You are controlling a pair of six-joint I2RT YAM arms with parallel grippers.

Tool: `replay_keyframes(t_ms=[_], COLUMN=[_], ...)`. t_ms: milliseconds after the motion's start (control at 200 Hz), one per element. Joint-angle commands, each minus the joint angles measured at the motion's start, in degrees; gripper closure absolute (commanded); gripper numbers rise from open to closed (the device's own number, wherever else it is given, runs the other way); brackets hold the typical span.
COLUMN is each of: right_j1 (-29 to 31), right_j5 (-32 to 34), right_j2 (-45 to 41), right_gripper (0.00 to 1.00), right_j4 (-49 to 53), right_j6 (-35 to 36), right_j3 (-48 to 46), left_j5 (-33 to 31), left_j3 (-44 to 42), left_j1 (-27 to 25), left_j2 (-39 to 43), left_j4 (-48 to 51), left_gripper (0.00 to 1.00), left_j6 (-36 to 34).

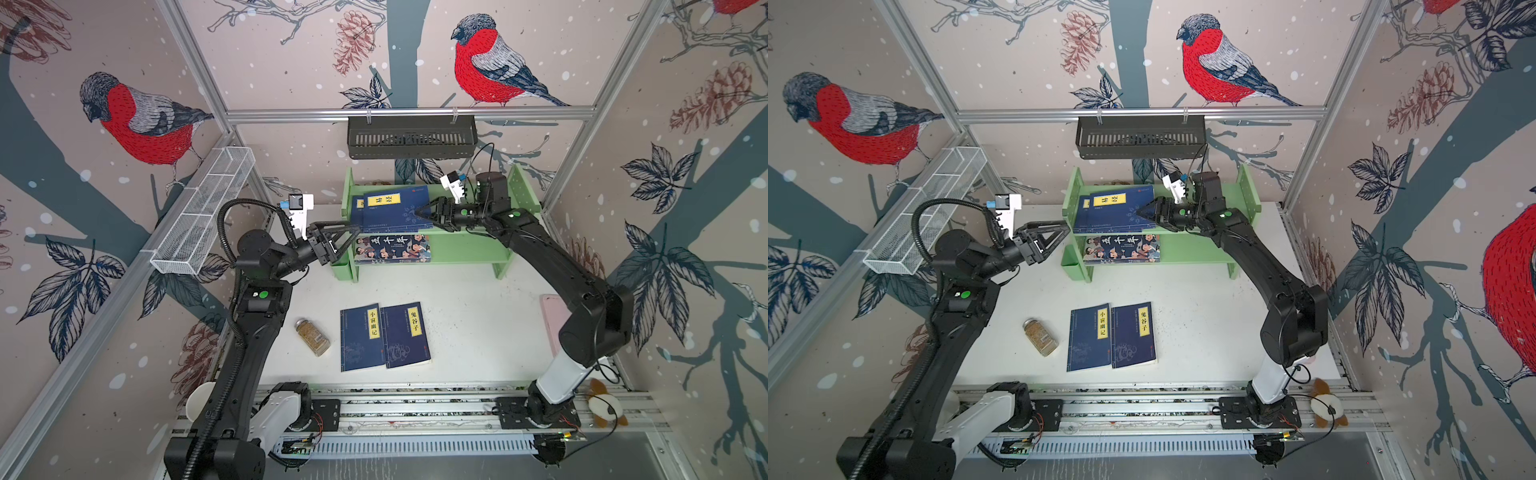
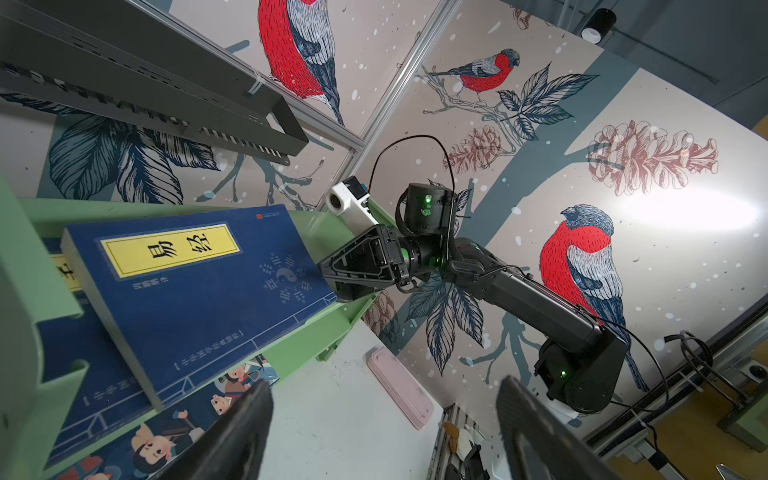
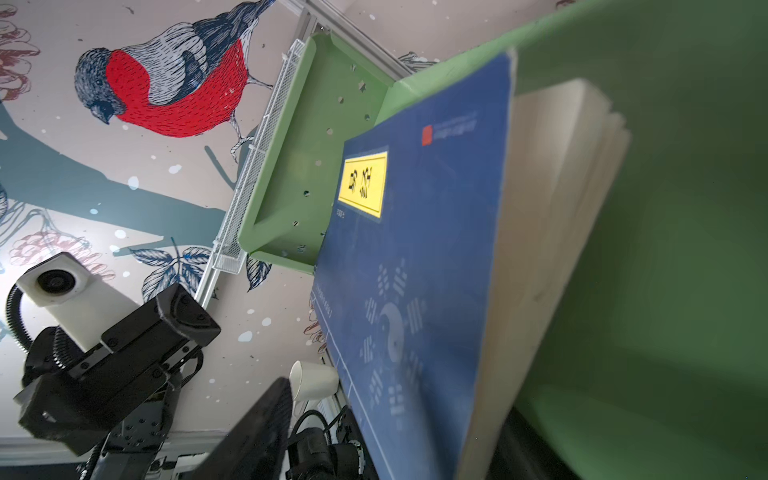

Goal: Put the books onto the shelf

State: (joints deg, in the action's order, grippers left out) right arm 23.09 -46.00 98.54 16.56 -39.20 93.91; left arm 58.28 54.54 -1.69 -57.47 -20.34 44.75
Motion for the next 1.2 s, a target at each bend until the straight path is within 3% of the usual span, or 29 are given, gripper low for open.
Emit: replay_keyframes(t_ms=[0, 245, 525, 1195], right_j1=[-0.1, 0.2, 2.1, 4.2], right_j5=[6.9, 14.4, 19.3, 18.5], right_j2=[-0.4, -1.9, -5.3, -3.6], right_gripper=[0.27, 0.25, 0.31, 0.34], right_j4=[4.3, 8.1, 9.3, 8.4], right_j6=[2.6, 4.8, 5.9, 6.1], right_j3=[0.8, 1.9, 0.5, 2.4], left_j5=[0.2, -0.2, -1.6, -1.7], left_j3=[-0.2, -0.7, -0.5, -1.1], left_j1=[0.0, 0.1, 0.1, 0.1], left_j2=[0.2, 0.8, 0.9, 0.9], left_j4=[-1.5, -0.5, 4.2, 4.8], left_gripper=[0.15, 0.15, 0.15, 0.15], left_j6=[-0.5, -1.5, -6.3, -7.3])
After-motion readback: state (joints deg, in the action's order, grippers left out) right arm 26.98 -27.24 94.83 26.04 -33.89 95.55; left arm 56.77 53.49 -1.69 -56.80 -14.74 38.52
